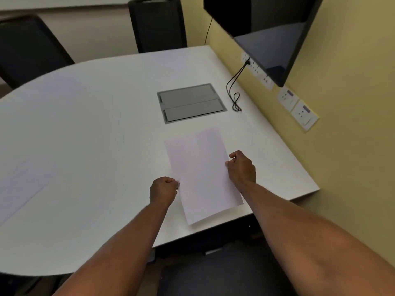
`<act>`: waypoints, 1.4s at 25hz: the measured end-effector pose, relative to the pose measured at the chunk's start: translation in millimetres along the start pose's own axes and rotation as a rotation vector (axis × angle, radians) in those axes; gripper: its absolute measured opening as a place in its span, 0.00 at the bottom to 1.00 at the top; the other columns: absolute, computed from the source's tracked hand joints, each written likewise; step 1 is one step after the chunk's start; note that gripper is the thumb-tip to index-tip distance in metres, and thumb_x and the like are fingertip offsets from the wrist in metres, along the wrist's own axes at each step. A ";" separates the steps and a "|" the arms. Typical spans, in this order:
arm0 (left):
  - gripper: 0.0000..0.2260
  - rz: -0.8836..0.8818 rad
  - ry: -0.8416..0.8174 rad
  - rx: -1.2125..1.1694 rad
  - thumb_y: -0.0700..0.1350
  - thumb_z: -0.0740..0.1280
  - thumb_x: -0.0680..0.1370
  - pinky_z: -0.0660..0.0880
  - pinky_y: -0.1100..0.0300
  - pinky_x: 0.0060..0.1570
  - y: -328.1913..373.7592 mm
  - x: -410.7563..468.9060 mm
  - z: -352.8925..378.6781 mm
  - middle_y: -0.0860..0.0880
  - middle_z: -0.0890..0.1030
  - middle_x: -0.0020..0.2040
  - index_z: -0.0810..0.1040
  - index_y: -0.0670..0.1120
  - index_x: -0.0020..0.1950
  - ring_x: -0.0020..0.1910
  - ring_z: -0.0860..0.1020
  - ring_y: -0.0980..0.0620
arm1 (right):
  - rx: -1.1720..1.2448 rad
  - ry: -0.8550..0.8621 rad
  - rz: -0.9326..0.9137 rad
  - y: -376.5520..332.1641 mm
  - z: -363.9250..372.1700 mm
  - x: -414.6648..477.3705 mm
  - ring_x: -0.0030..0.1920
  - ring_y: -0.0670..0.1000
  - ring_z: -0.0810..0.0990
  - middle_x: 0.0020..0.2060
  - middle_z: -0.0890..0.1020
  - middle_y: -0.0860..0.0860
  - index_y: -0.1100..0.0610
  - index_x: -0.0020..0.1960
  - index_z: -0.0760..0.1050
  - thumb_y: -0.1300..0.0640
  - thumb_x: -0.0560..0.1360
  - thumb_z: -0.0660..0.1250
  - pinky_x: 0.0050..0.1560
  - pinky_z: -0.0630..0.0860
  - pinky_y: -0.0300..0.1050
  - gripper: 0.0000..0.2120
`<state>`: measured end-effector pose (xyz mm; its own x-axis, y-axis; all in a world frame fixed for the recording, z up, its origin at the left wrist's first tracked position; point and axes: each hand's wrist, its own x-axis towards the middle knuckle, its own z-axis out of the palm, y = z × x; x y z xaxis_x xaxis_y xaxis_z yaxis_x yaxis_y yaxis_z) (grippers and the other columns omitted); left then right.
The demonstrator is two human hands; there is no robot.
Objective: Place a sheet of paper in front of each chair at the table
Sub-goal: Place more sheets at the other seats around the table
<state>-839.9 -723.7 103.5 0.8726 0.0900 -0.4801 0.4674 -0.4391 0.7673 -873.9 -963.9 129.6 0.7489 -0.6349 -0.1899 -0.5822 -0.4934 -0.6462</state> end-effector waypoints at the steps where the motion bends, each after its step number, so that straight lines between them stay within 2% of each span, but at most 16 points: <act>1: 0.05 -0.020 0.007 0.001 0.43 0.71 0.74 0.79 0.54 0.47 -7.5 8.8 7.3 0.47 0.87 0.40 0.82 0.46 0.37 0.43 0.86 0.45 | 0.001 -0.017 0.009 8.9 12.3 8.6 0.49 0.56 0.79 0.48 0.83 0.49 0.53 0.57 0.75 0.57 0.78 0.66 0.63 0.73 0.55 0.09; 5: 0.06 -0.062 0.005 0.006 0.43 0.73 0.74 0.82 0.50 0.52 -31.4 47.7 30.4 0.47 0.87 0.39 0.83 0.47 0.36 0.43 0.86 0.44 | -0.041 -0.059 0.044 42.8 51.1 34.0 0.45 0.53 0.75 0.44 0.80 0.47 0.53 0.57 0.75 0.57 0.78 0.65 0.62 0.72 0.53 0.08; 10: 0.06 -0.118 -0.016 0.051 0.45 0.74 0.73 0.82 0.49 0.53 -57.2 84.0 53.3 0.47 0.87 0.40 0.83 0.47 0.37 0.44 0.86 0.43 | -0.049 -0.094 0.079 71.6 88.7 60.5 0.46 0.55 0.78 0.44 0.81 0.47 0.52 0.56 0.75 0.56 0.77 0.66 0.61 0.73 0.52 0.08; 13: 0.05 -0.145 -0.021 0.057 0.49 0.73 0.69 0.83 0.47 0.52 -68.7 99.8 61.6 0.49 0.87 0.40 0.84 0.47 0.38 0.43 0.86 0.45 | -0.034 -0.100 0.089 76.3 105.1 72.9 0.46 0.55 0.81 0.43 0.82 0.47 0.51 0.55 0.75 0.57 0.76 0.66 0.60 0.75 0.53 0.08; 17: 0.06 -0.146 -0.021 0.130 0.49 0.72 0.71 0.82 0.49 0.53 -79.7 115.6 68.0 0.48 0.87 0.42 0.85 0.47 0.40 0.46 0.85 0.43 | -0.034 -0.112 0.105 80.4 126.4 84.5 0.48 0.56 0.81 0.46 0.83 0.48 0.52 0.55 0.75 0.57 0.76 0.66 0.60 0.75 0.54 0.09; 23: 0.06 -0.143 0.029 0.242 0.49 0.69 0.73 0.78 0.55 0.49 -77.8 127.9 70.5 0.49 0.87 0.44 0.83 0.48 0.43 0.48 0.83 0.46 | -0.028 -0.092 0.114 79.9 145.8 98.9 0.51 0.57 0.81 0.50 0.84 0.50 0.52 0.55 0.76 0.57 0.76 0.67 0.61 0.74 0.55 0.08; 27: 0.03 -0.119 0.041 0.303 0.47 0.70 0.73 0.75 0.57 0.47 -80.0 130.2 70.4 0.50 0.85 0.47 0.80 0.50 0.45 0.49 0.82 0.47 | -0.037 -0.072 0.102 83.5 151.5 102.0 0.52 0.55 0.80 0.51 0.82 0.49 0.52 0.55 0.76 0.58 0.75 0.68 0.61 0.74 0.55 0.09; 31: 0.09 -0.086 0.042 0.351 0.47 0.70 0.73 0.76 0.55 0.51 -80.6 126.3 70.7 0.50 0.82 0.53 0.79 0.50 0.53 0.52 0.81 0.46 | -0.090 -0.057 0.041 91.4 152.1 98.7 0.53 0.55 0.80 0.52 0.79 0.51 0.53 0.55 0.76 0.58 0.76 0.68 0.58 0.72 0.52 0.09; 35: 0.15 0.124 0.078 0.516 0.50 0.68 0.77 0.74 0.49 0.59 -77.9 119.1 68.1 0.47 0.78 0.60 0.76 0.48 0.62 0.60 0.78 0.44 | -0.248 -0.062 -0.069 94.8 146.5 91.4 0.61 0.56 0.74 0.59 0.75 0.53 0.56 0.61 0.74 0.53 0.78 0.64 0.60 0.69 0.54 0.13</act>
<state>-782.1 -739.6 -42.4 0.9339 0.0672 -0.3512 0.2472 -0.8312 0.4980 -814.3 -981.6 -57.3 0.8031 -0.5606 -0.2018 -0.5831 -0.6701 -0.4593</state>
